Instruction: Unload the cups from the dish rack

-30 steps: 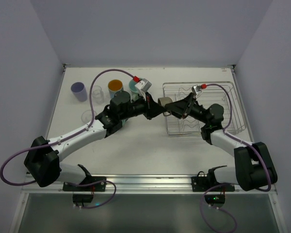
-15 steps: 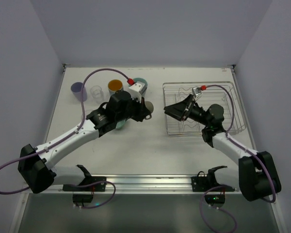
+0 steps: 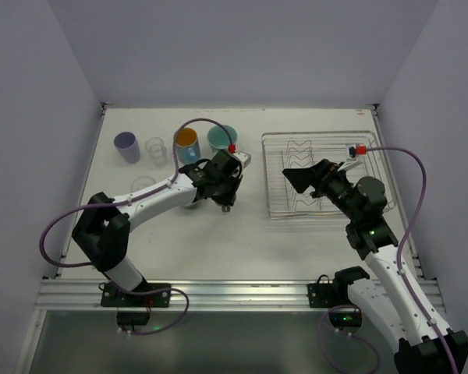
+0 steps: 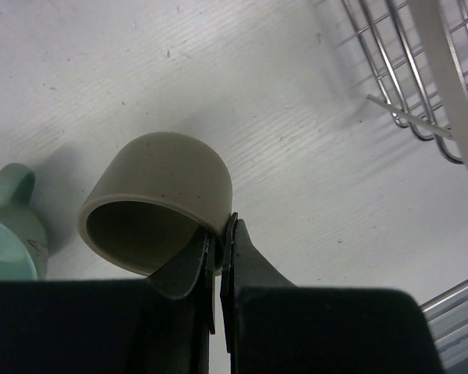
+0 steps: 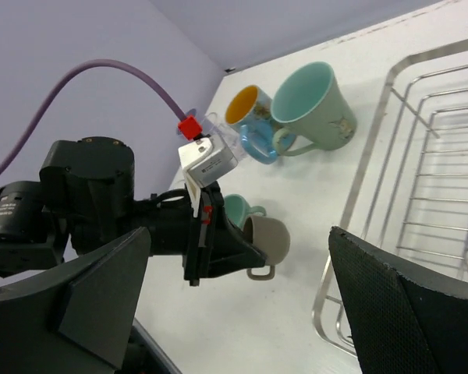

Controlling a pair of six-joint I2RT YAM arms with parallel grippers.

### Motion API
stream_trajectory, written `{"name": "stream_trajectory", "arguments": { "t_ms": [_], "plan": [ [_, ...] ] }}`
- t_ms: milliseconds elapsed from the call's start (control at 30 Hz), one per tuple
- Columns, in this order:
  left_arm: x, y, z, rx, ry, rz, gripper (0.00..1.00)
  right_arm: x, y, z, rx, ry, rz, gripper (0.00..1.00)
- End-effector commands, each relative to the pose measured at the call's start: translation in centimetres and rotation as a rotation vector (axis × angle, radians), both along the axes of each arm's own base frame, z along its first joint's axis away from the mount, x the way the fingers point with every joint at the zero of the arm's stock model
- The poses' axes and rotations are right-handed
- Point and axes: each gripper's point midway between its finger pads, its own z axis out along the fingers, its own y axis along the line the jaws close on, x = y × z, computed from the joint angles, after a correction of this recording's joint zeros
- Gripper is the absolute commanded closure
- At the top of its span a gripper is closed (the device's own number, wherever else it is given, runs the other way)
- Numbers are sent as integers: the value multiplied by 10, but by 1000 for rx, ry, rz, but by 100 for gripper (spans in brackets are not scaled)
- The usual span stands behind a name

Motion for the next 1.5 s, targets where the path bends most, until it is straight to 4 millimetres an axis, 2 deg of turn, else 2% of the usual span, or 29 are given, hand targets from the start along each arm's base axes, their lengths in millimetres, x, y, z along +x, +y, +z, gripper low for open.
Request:
{"name": "stream_trajectory", "arguments": {
  "t_ms": [0, 133, 300, 533, 633, 767, 867, 1067, 1167, 1200, 1267, 1300, 1333, 1367, 1433, 1467],
  "plan": [
    [19, -10, 20, -2, -59, -16, 100, 6, -17, -20, -101, 29, -93, 1],
    [21, -10, -4, 56, -14, -25, 100, 5, -16, -27, -108, 42, -83, 1],
    [20, -13, -25, 84, 35, -44, 100, 7, -13, -33, -108, 54, -69, 1],
    [30, -10, -33, 147, 39, -37, 100, 9, -13, -36, -118, 49, -70, 1],
    [34, -9, -36, 168, 43, -34, 91, 8, -13, -38, -118, 51, -68, 1],
    [39, -11, -37, 179, 45, -36, 63, 7, -14, -39, -127, 49, -66, 1],
    [41, -10, -36, 192, 43, -28, 53, 6, -16, -36, -133, 36, -76, 1],
    [45, -7, -25, 198, 15, -13, 46, 3, -21, -26, -133, 7, -100, 1],
    [52, -6, -4, 177, -42, 8, 41, 2, -22, -17, -131, -18, -106, 1],
    [53, -6, 10, 155, -70, 13, 40, 0, -23, -20, -135, -1, -106, 1],
    [58, -13, 33, 100, -128, 8, 38, -2, -25, -12, -133, -13, -116, 1],
    [58, -13, 57, 55, -176, 12, 38, -3, -27, -9, -137, -18, -125, 1],
    [58, -13, 71, 31, -208, 12, 36, -5, -29, -4, -141, -18, -136, 1],
    [58, -12, 103, -28, -275, 20, 35, -5, -35, 0, -145, -24, -169, 1],
    [53, -8, 136, -91, -350, 20, 32, -12, -44, 14, -143, -57, -208, 1],
    [49, -2, 179, -178, -447, 34, 30, -13, -50, 20, -142, -68, -243, 1]
  ]
}}
